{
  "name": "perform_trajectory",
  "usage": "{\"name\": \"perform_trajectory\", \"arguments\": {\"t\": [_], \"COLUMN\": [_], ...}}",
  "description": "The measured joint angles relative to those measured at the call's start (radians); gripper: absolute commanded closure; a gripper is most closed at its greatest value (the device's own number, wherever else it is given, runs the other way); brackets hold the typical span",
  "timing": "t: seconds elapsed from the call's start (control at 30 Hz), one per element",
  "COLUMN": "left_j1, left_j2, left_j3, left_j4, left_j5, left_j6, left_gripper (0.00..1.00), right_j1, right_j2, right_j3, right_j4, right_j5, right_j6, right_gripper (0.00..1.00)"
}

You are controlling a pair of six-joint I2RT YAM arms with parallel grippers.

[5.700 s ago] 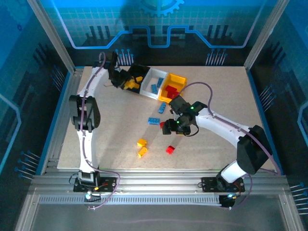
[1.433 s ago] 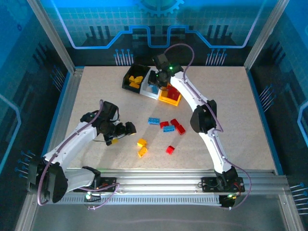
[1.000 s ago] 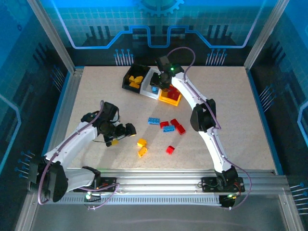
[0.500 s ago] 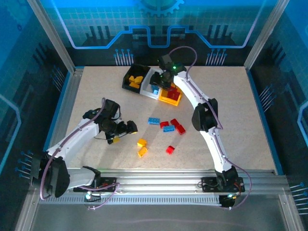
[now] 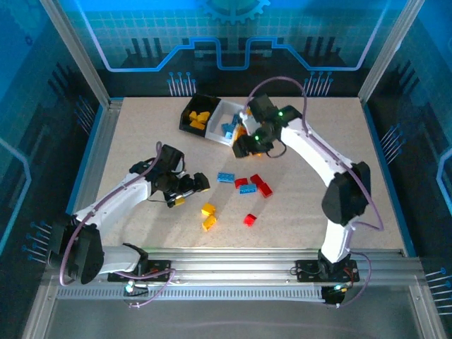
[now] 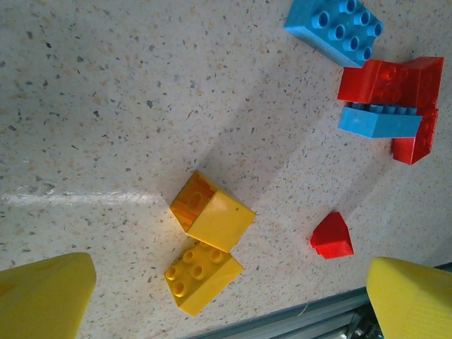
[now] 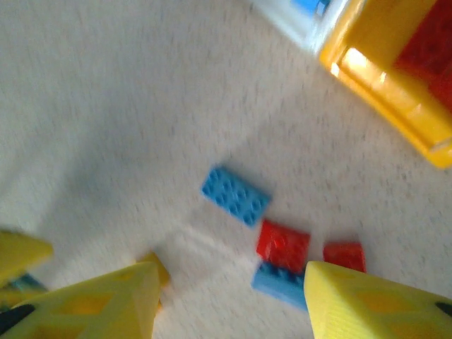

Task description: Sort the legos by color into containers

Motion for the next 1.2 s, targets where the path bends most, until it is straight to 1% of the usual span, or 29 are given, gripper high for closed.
{"name": "perform_trajectory", "arguments": {"t": [0.1,0.17,0.27,0.37,0.47,0.57,0.73,0.97,1.2], "left_j1": [0.000,0.000,0.000,0.000,0.000,0.000,0.000,0.000,0.013], "left_j2": [0.005,0.010,0.014,0.014,0.011,-0.006,-0.042,-0.054,-0.054], "left_j3": [-0.003,-0.003,-0.003,-0.003,-0.008,-0.024,-0.055,-0.076,-0.076], "left_j4": [0.016,0.022,0.022,0.021,0.021,0.016,0.003,-0.018,-0.023], "left_j5": [-0.002,-0.004,-0.006,-0.011,-0.017,-0.023,-0.035,-0.046,-0.047], "left_j6": [-0.018,-0.024,-0.025,-0.025,-0.025,-0.024,-0.024,-0.024,-0.020], "left_gripper": [0.01,0.01,0.01,0.01,0.01,0.01,0.01,0.01,0.01], "right_j1": [0.060,0.095,0.095,0.063,0.049,0.049,0.050,0.050,0.049], "right_j2": [-0.118,-0.188,-0.272,-0.270,-0.237,-0.193,-0.117,0.008,0.063], "right_j3": [-0.198,-0.319,-0.462,-0.476,-0.476,-0.476,-0.467,-0.406,-0.397], "right_j4": [0.064,0.100,0.142,0.162,0.197,0.240,0.295,0.306,0.300], "right_j5": [0.031,0.014,-0.001,-0.016,-0.014,-0.016,-0.013,-0.003,0.009], "right_j6": [-0.248,-0.452,-0.715,-0.885,-1.014,-1.096,-1.165,-1.203,-1.210], "right_gripper": [0.39,0.38,0.40,0.41,0.42,0.43,0.44,0.45,0.47]}}
